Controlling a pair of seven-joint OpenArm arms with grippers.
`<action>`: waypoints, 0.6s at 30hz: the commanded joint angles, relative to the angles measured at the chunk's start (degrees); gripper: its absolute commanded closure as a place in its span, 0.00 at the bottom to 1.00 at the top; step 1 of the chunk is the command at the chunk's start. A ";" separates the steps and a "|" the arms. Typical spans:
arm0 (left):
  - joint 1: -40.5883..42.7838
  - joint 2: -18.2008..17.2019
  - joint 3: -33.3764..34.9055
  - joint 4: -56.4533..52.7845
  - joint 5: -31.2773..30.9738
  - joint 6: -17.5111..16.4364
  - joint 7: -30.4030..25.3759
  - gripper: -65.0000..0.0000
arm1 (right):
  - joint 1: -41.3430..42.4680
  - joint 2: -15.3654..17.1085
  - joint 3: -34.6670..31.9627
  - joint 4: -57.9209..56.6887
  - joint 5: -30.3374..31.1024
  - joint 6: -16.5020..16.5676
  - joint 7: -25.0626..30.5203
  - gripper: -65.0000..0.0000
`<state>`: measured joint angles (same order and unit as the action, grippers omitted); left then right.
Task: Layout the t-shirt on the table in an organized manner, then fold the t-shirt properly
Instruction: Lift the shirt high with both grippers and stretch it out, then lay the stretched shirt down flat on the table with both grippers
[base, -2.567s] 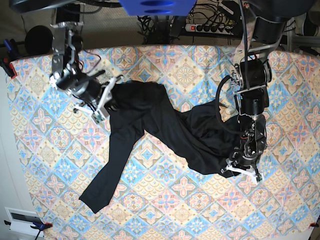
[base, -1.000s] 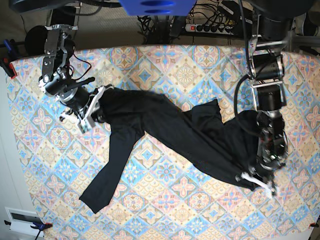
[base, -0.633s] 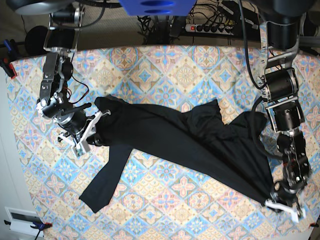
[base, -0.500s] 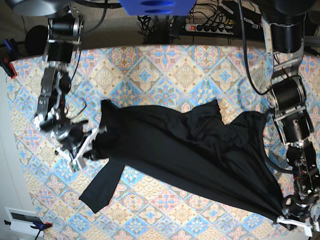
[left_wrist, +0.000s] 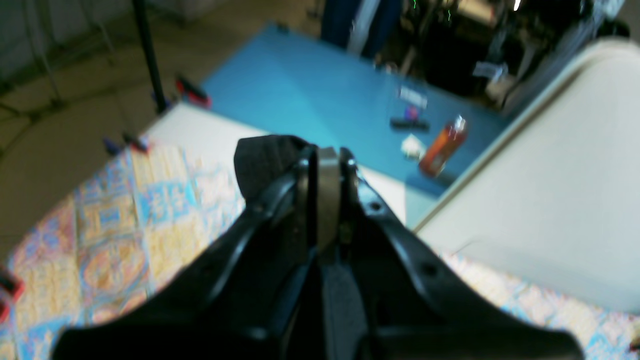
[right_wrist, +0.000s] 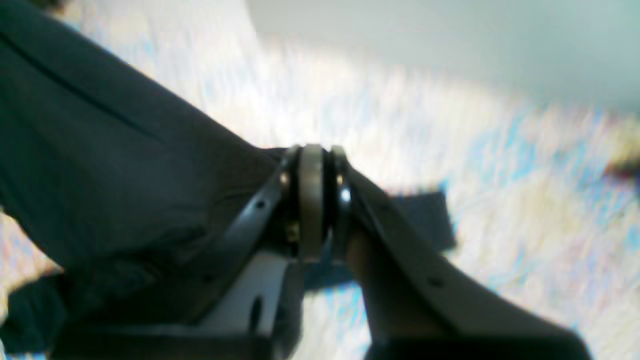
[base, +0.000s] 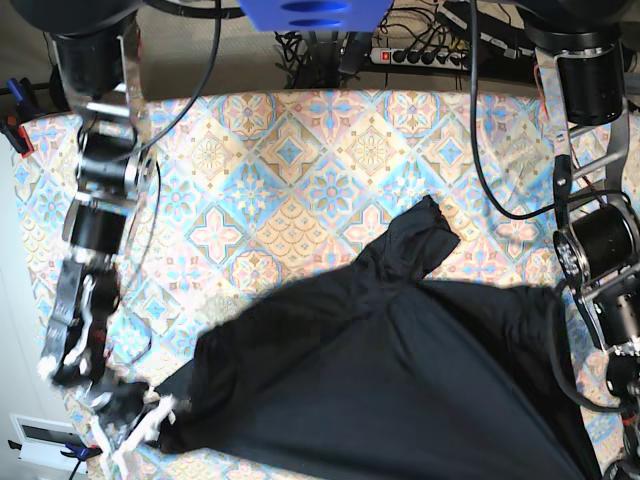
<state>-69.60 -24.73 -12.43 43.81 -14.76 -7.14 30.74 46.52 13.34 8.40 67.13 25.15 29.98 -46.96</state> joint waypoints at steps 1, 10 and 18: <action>-3.41 -0.46 -0.10 1.07 -0.14 0.15 -1.77 1.00 | 3.10 0.59 0.26 -0.36 0.57 0.13 1.03 1.00; -1.74 -2.04 -0.19 1.33 -0.75 -0.03 -0.81 1.00 | 8.82 0.59 0.34 -1.51 6.02 0.22 0.41 1.00; 16.20 -3.97 -1.51 24.19 -5.24 -0.12 9.21 1.00 | -1.91 4.72 0.43 4.73 20.08 0.22 -2.49 1.00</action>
<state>-51.64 -28.25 -13.76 66.63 -19.77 -7.18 41.36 42.28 17.63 8.69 70.24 42.87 29.34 -51.48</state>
